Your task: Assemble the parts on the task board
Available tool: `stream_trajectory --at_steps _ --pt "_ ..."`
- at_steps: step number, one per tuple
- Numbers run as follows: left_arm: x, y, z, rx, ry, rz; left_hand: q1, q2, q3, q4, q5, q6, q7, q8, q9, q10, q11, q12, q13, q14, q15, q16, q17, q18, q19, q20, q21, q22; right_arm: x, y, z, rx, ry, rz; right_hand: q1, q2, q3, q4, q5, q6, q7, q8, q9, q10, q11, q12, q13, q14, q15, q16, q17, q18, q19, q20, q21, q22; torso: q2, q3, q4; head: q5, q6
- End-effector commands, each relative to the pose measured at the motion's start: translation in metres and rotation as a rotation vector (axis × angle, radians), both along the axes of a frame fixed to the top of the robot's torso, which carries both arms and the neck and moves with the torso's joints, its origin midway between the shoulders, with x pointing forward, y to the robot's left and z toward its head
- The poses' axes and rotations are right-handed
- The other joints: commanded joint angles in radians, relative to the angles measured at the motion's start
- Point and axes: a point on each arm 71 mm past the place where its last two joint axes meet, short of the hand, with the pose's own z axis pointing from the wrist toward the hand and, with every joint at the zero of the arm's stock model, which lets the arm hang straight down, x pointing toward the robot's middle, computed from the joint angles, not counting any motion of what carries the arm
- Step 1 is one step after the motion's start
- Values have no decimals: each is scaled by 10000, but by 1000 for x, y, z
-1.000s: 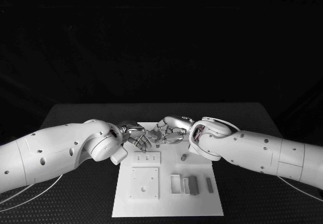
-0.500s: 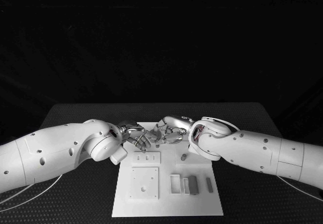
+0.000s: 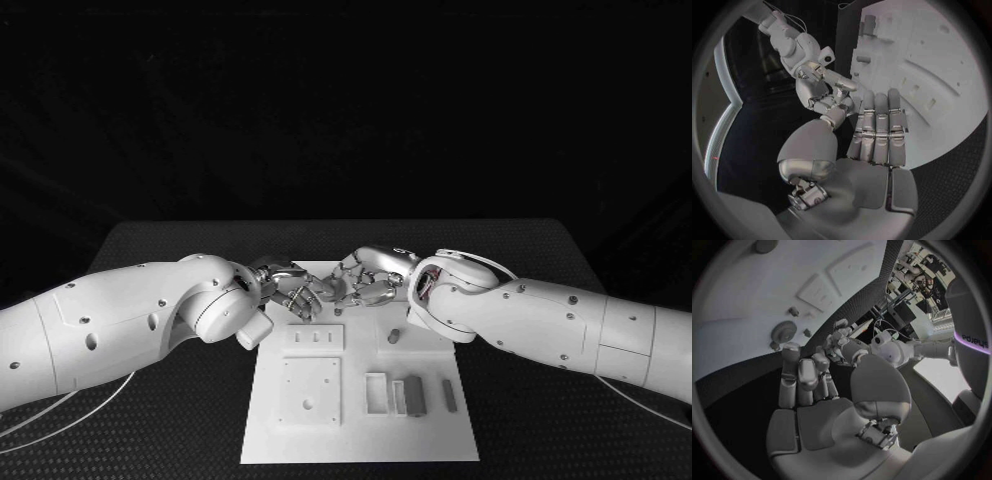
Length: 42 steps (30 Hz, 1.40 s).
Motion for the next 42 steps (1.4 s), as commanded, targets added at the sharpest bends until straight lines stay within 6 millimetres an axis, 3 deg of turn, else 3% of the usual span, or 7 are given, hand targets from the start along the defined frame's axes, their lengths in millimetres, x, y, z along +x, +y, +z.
stream_trajectory --at_steps 1,14,23,34,36,39,42 --pt "0 0 0 -149 115 99 -124 -9 49 -4 56 259 -186 97 353 75 -6 48 23 43 -12 40 17 71 17 -30 32 14 3 -9 2 226 -269 -358 -3 -108 -73 24 29 -479 355 -81 -36 -5 92 -41 -13 -26 78 -30 -41 312 -3 -78 -65 149 0 10 -2 14 -2" --pt "4 13 -3 457 293 11 -187 -36 175 -46 56 293 -206 105 447 121 -36 73 164 74 -40 116 66 57 30 -61 48 97 10 -57 13 733 -482 -1452 29 -202 -75 72 27 -464 400 -74 -43 -51 145 -46 -38 -104 154 -48 -135 312 -16 -65 -96 149 1 24 -8 96 -14" --pt "-1 15 -12 1955 1218 -1052 -203 -22 215 -48 52 275 -200 92 480 115 -38 72 216 65 -41 137 85 40 -2 -62 39 128 11 -68 21 960 -553 -1765 44 -217 -67 99 27 -439 401 -60 -42 -60 146 -46 -51 -158 156 -67 -219 312 -22 -58 -110 148 10 45 -32 97 -33" --pt "5 15 -16 3658 1232 -1503 -367 204 210 -65 47 135 -171 150 896 -46 -59 350 657 -80 -77 509 261 19 -92 -112 200 525 13 -72 24 994 -554 -1883 64 -228 -48 142 28 -437 402 -59 -47 -82 147 -63 -77 -187 157 -104 -233 312 -50 -43 -143 143 -2 14 5 52 -157" --pt "7 13 -16 3898 1198 -1585 -604 326 247 -98 183 243 -240 197 1044 -14 -125 521 823 -26 -132 680 270 32 -50 -163 268 659 13 -72 24 994 -549 -1880 79 -228 -42 143 28 -432 400 -55 -47 -85 147 -65 -83 -192 156 -111 -236 312 -55 -41 -150 143 -1 8 1 47 -184" --pt "11 8 -15 4055 1173 -1641 -873 186 413 -66 1015 397 -309 235 1245 38 -195 742 1031 57 -190 919 264 34 53 -221 373 856 13 -72 24 990 -540 -1881 111 -226 -31 137 29 -425 398 -51 -48 -88 145 -67 -92 -197 154 -119 -239 312 -61 -39 -158 144 0 -5 2 42 -232" --pt "14 3 -13 4393 1006 -1786 -947 145 412 -70 1339 505 -360 297 1297 146 -249 836 1088 161 -228 1023 294 52 153 -251 441 909 13 -72 24 987 -530 -1877 134 -217 -24 133 29 -422 396 -49 -48 -90 143 -68 -98 -199 153 -123 -241 312 -63 -37 -162 145 -5 -17 7 47 -265"
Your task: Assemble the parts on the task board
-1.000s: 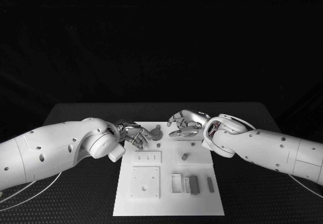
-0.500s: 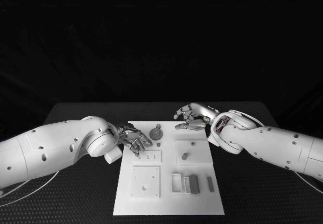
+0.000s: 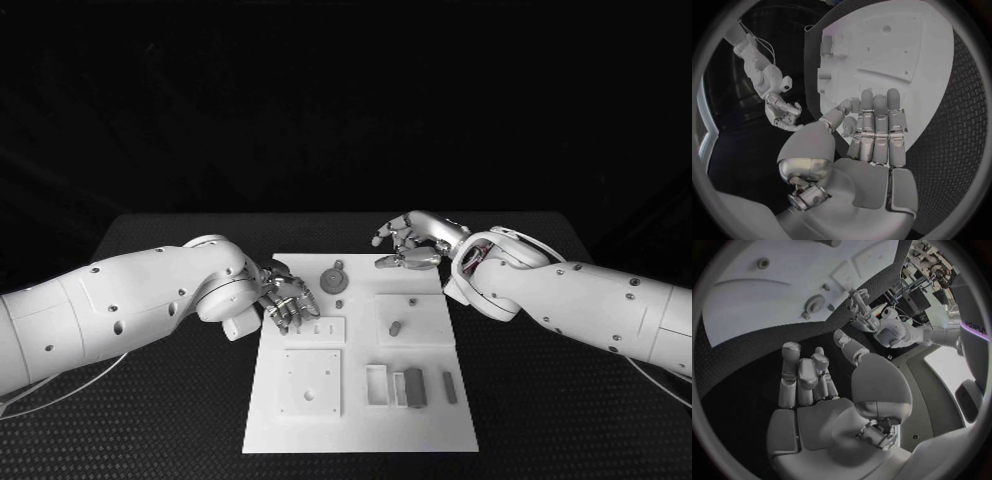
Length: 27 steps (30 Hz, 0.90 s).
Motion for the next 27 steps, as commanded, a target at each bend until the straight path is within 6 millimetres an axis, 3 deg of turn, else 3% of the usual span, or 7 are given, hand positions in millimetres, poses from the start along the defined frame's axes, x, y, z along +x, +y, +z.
stream_trajectory --at_steps 1,20,27 --pt "2 -4 2 897 -14 -527 -151 -74 107 61 459 535 -375 199 580 155 -116 147 82 136 -79 160 39 62 131 -62 123 75 0 1 0 31 19 50 49 -45 14 59 28 -243 315 0 -16 -45 48 -51 -15 -73 27 -39 -10 320 -51 -20 -65 145 -2 -22 9 0 -51" --pt "11 -29 6 2154 -37 -1641 -613 -174 388 49 1342 803 -573 417 1208 188 -323 914 623 228 -298 1031 -49 83 373 -284 461 800 0 3 0 10 84 94 89 -35 19 47 27 -225 311 11 -15 -48 45 -51 -28 -79 24 -49 -14 320 -58 -14 -75 148 4 -10 0 -12 -188" --pt "12 -32 6 2288 -194 -1678 -623 -183 400 49 1384 813 -584 433 1259 182 -335 966 651 234 -313 1095 -73 84 387 -297 477 852 0 4 -1 3 107 116 95 -32 16 46 25 -217 310 16 -14 -49 43 -51 -33 -81 22 -53 -15 320 -61 -10 -79 149 4 -17 5 -50 -237"
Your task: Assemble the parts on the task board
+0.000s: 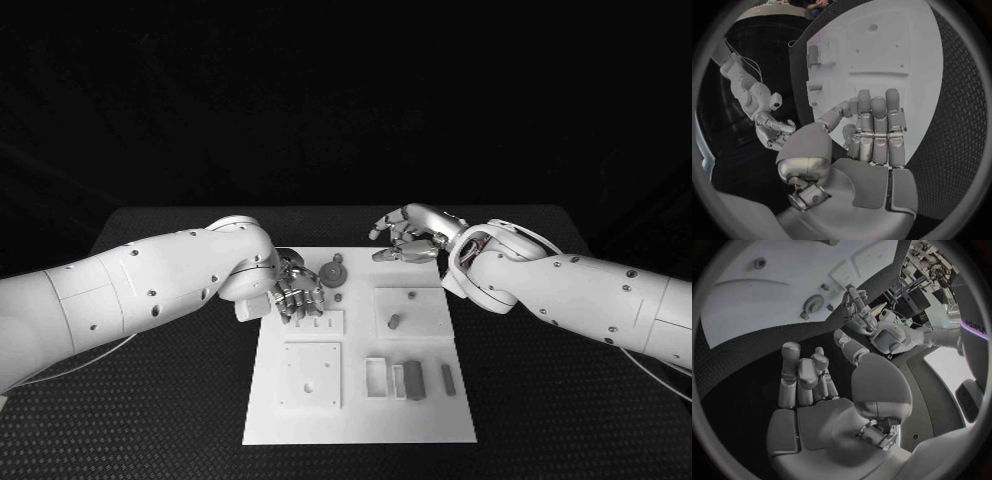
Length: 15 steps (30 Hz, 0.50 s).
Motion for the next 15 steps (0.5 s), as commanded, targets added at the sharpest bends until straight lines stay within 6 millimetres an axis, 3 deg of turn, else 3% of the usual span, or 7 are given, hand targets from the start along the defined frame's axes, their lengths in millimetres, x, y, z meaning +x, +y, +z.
stream_trajectory --at_steps 1,15 --pt "1 -1 1 434 -199 -302 58 81 45 -8 47 740 -656 27 -2 6 -91 37 19 1 -82 45 -18 88 61 21 54 21 0 1 0 -31 69 85 84 -21 15 47 25 -200 287 16 -15 -50 44 -51 -15 -82 23 -54 -17 372 -58 -44 -40 142 5 -10 5 -23 -20" --pt "-1 -1 -9 917 -381 -507 49 103 61 -5 17 732 -658 29 35 -12 -94 68 33 -9 -89 80 -51 85 60 15 54 56 0 2 0 -38 90 107 82 -19 4 54 24 -195 286 19 -16 -52 42 -50 -24 -85 21 -59 -18 372 -60 -36 -45 144 6 -17 4 -83 -106"
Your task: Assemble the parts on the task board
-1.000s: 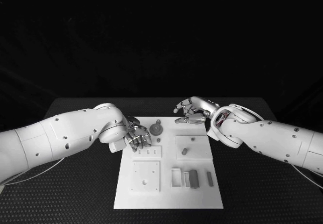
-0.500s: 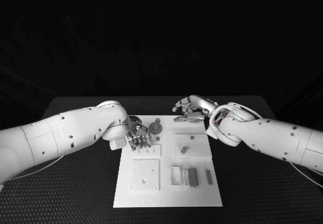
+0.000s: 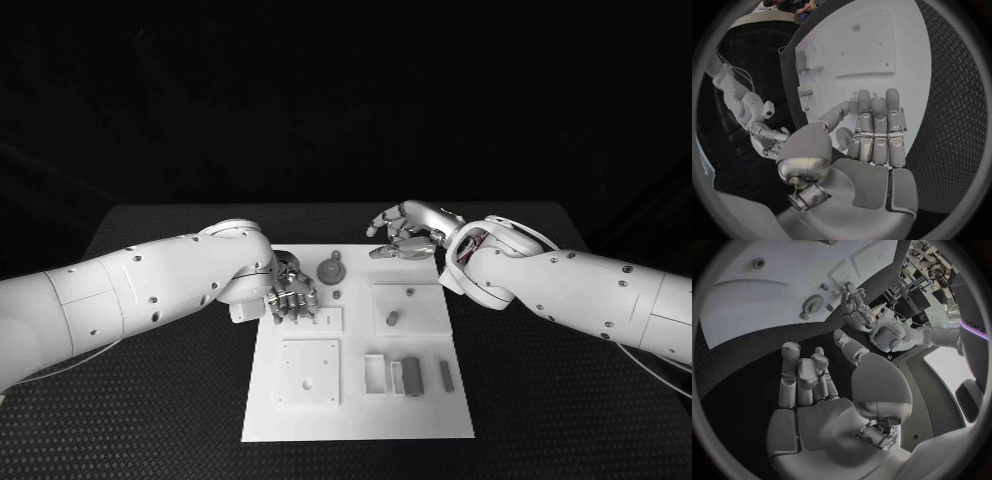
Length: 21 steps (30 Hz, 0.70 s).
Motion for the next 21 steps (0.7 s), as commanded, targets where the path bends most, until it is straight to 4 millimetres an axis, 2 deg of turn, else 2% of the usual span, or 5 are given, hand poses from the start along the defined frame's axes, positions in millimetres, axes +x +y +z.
stream_trajectory --at_steps 1,21 --pt "0 -2 0 148 -82 -210 45 102 60 -8 14 731 -658 30 24 -11 -94 69 16 -10 -89 42 -17 84 60 13 54 17 0 1 -1 -39 79 95 82 -18 4 54 24 -194 284 19 -17 -52 42 -50 -14 -50 -14 -59 -10 372 -43 -54 -45 146 6 -6 -7 -10 -24" --pt "-4 -9 -2 101 51 -456 25 118 69 -10 -57 722 -658 27 62 -32 -94 99 27 -24 -91 77 -60 80 54 9 45 51 0 3 -1 -59 133 133 83 -12 -5 61 25 -195 283 18 -21 -56 41 -49 -25 -53 -15 -65 -12 372 -46 -47 -53 149 -6 -1 -3 -29 -51"
